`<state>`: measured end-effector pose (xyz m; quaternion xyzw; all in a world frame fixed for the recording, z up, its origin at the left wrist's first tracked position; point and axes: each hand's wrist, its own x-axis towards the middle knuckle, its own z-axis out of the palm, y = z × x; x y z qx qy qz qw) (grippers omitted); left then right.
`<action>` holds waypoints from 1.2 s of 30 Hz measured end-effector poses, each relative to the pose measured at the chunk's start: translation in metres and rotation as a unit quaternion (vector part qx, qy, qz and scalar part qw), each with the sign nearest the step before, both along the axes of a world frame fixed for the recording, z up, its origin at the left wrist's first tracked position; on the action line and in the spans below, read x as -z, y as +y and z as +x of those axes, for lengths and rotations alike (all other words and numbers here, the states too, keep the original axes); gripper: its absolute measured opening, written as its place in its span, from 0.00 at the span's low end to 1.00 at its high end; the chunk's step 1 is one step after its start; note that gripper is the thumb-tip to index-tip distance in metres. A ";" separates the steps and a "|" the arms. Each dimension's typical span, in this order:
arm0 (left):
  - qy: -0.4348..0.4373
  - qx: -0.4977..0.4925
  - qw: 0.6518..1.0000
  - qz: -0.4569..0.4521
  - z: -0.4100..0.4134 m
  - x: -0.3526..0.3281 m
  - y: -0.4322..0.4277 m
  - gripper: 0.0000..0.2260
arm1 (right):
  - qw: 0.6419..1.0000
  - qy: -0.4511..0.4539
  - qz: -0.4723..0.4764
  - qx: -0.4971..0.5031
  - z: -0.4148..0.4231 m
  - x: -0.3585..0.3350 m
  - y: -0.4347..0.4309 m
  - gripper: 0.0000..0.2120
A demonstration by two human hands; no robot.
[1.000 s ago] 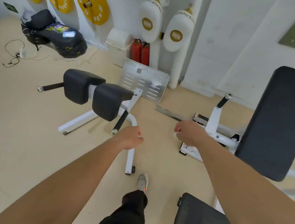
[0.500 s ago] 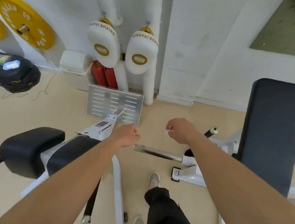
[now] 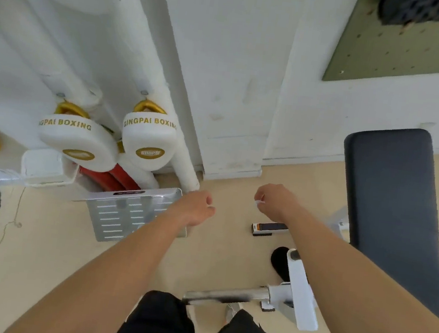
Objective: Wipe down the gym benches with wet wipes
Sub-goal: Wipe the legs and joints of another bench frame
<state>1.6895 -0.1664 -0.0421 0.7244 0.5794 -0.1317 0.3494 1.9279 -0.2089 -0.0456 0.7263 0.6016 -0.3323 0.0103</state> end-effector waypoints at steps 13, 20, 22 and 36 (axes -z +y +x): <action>-0.012 0.309 0.951 0.020 0.117 0.009 0.176 0.18 | 0.959 -0.046 0.010 0.278 0.057 -0.009 0.059 0.12; -0.020 0.385 0.923 -0.003 0.130 0.011 0.242 0.17 | 0.932 -0.063 0.010 0.356 0.037 -0.014 0.091 0.10; -0.020 0.397 0.917 -0.002 0.136 0.012 0.254 0.18 | 0.928 -0.065 0.016 0.367 0.035 -0.020 0.096 0.10; 0.010 0.451 0.892 -0.032 0.194 0.051 0.256 0.18 | 0.899 -0.033 -0.003 0.437 0.059 0.029 0.080 0.12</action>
